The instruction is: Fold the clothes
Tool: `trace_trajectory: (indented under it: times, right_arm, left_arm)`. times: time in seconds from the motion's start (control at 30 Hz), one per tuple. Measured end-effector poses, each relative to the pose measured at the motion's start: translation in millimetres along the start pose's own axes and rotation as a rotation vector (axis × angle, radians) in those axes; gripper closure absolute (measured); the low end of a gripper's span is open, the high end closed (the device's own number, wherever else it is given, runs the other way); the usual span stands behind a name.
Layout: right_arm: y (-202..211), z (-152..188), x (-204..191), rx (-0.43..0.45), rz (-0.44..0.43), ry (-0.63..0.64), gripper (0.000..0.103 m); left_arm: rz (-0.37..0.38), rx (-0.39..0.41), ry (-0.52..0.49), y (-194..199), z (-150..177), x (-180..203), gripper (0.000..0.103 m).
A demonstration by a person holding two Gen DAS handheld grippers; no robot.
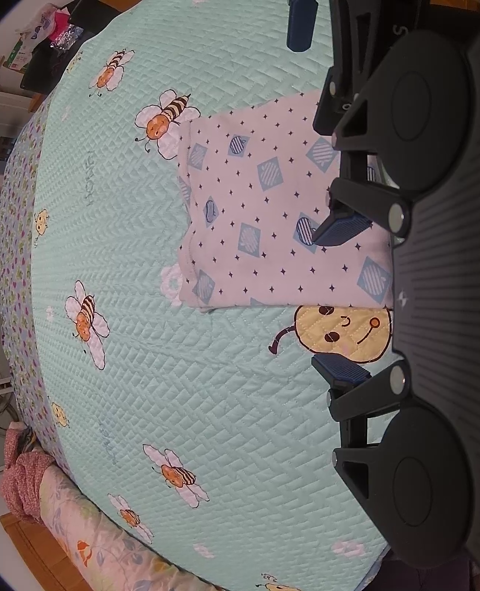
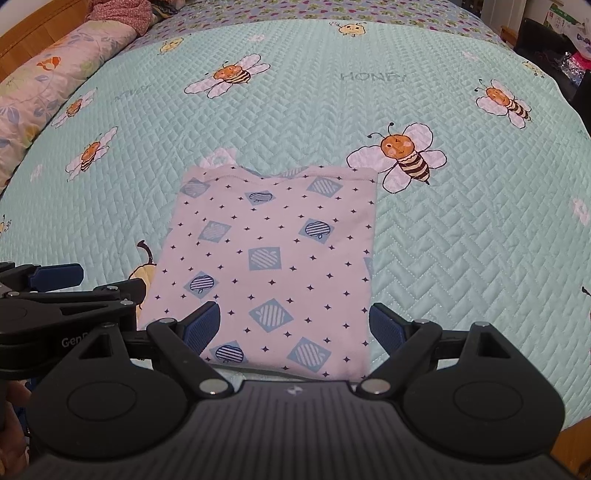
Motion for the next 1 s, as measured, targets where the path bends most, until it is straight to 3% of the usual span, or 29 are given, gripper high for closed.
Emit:
trace_trajectory:
  times: [0.4, 0.6, 0.73, 0.9, 1.0]
  right_arm:
    - [-11, 1, 3, -0.024, -0.035, -0.008, 0.015]
    - [-20, -2, 28, -0.027, -0.1, -0.097, 0.015]
    - [-27, -4, 48, -0.026, -0.157, -0.172, 0.015]
    - [-49, -5, 115, 0.0, -0.451, -0.506, 0.011]
    - [-66, 4, 136, -0.02, -0.466, -0.579, 0.011]
  left_arm:
    - [0.054, -0.033, 0.032, -13, 2, -2, 0.036]
    - [0.112, -0.059, 0.05, -23, 3, -5, 0.036]
    - [0.21, -0.05, 0.167, -37, 3, -30, 0.036]
    - [0.391, -0.077, 0.44, -70, 7, -81, 0.036]
    - [0.451, -0.099, 0.551, -87, 14, -98, 0.036]
Point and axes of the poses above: each gripper's, at about its wrist camera, not at the fingertips, and y roughly against the way its jaws point, x to its right, z to its underside, the point moved 4 cm from there along -y, roughly the way its jaws point, and after that the axes turned 4 degrees about z, right-handed, at the moved point
